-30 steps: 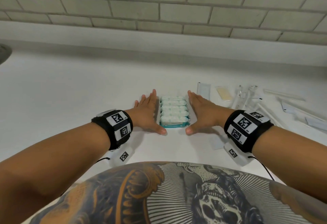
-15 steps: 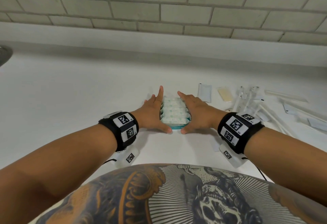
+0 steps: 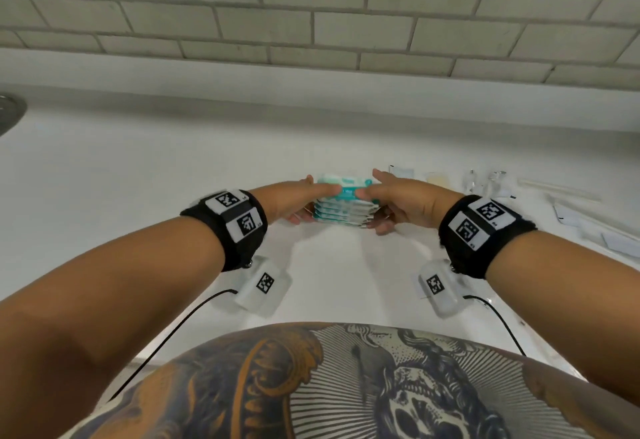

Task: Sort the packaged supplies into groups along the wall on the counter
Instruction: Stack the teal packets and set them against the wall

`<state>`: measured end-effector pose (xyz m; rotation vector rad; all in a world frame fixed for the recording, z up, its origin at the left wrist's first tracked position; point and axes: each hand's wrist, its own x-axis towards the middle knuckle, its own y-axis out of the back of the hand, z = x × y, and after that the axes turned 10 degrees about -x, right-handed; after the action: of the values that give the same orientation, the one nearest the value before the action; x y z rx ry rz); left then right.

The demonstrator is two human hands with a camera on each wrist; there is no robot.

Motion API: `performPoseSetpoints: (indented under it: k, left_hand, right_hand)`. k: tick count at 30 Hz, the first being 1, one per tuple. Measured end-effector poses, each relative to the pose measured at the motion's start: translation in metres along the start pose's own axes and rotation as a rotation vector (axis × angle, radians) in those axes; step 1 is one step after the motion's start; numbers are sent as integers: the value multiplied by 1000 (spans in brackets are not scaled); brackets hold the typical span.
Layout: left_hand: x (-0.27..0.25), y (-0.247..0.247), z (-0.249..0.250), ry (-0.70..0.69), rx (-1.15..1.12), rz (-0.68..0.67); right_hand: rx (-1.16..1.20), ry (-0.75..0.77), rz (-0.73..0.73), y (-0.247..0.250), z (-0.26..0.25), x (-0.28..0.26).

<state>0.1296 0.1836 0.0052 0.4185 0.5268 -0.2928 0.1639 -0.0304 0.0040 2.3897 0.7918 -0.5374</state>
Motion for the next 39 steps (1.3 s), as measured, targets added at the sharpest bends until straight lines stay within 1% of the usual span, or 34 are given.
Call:
performPoseSetpoints:
  k: [4, 9, 12, 16, 21, 29, 32, 35, 39]
  left_hand:
    - [1, 7, 16, 82, -105, -26]
    - [3, 11, 12, 147, -234, 23]
    - [6, 6, 8, 145, -264, 7]
    - [12, 0, 6, 110, -289, 16]
    - [24, 5, 6, 115, -338, 18]
    - [59, 29, 23, 69, -379, 48]
    - [85, 43, 33, 50, -394, 97]
    - [118, 60, 46, 21, -446, 163]
    - [158, 83, 64, -10, -513, 216]
  right_hand:
    - [-25, -102, 2, 2, -11, 2]
    - [34, -181, -41, 7, -6, 5]
    - [62, -217, -49, 4, -6, 8]
    - [90, -207, -47, 3, -8, 9]
    - [112, -207, -49, 10, -14, 19]
    - [193, -225, -56, 27, -35, 57]
    - [218, -225, -29, 41, -44, 83]
    - [262, -225, 12, 58, -56, 115]
    - [316, -218, 73, 82, -77, 158]
